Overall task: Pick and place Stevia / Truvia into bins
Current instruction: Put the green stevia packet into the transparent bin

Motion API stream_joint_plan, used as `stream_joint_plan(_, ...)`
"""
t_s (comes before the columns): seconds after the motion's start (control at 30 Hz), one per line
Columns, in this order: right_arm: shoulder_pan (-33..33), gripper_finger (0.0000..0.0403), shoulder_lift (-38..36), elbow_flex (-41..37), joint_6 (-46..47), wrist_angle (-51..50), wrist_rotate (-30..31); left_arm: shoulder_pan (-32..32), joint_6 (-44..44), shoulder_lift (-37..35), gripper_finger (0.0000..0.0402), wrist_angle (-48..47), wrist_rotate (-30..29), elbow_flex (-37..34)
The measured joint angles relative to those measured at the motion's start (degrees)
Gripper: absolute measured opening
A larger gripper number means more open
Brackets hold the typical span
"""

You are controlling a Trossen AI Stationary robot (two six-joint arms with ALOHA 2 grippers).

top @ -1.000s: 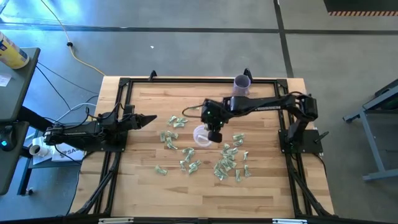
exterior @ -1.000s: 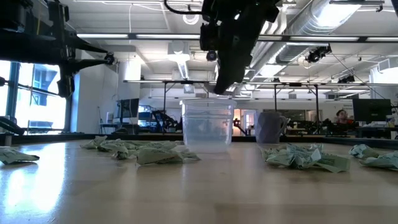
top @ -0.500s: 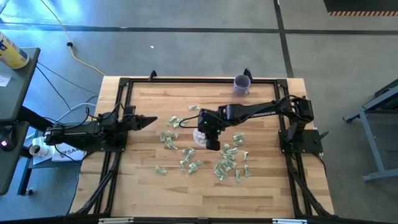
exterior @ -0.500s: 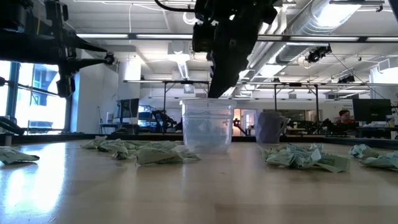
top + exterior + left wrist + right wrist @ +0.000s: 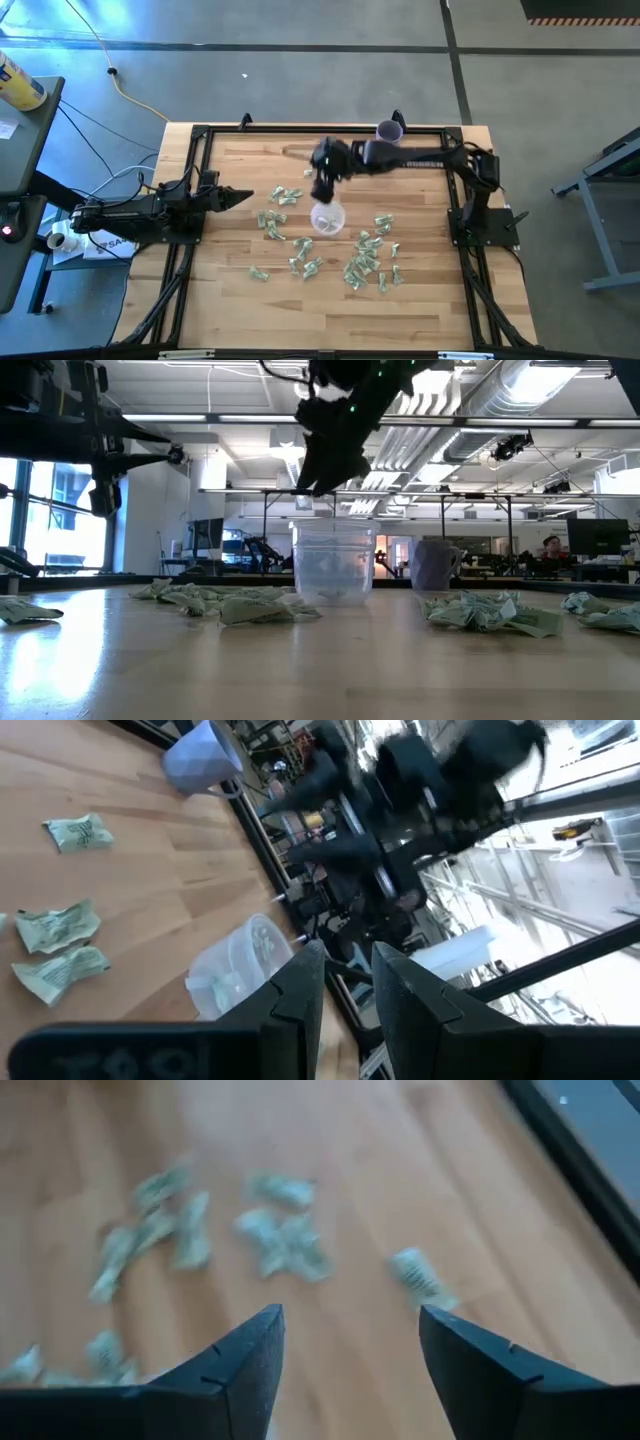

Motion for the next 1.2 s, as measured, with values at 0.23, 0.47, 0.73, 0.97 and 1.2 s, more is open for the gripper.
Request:
stream_joint_plan(0.23,-4.9,0.0224,5.5,-0.1,-6.5,1.4,-6.3,0.0,1.5,0.0,0.0124,0.0,-0.5,0.0)
stream_joint_plan(0.47,-5.7,0.0225,10.1,-0.1,-10.0,5.3,-8.3,0.0,3.8,0.4,0.0124,0.8,-4.8,0.0)
stream_joint_plan(0.73,-8.0,0.0225,16.4,3.7,-15.4,3.8,-9.3,0.0,4.0,1.3,0.0124,1.0,-7.0,0.0)
stream_joint_plan(0.97,-10.3,0.0225,23.3,16.6,-16.3,-6.0,-9.9,0.0,4.0,2.4,0.0124,1.0,-8.2,0.0)
stream_joint_plan(1.2,-9.3,0.0225,26.6,28.3,-16.4,-17.2,-6.9,0.0,4.0,2.6,0.0124,1.1,-8.2,0.0)
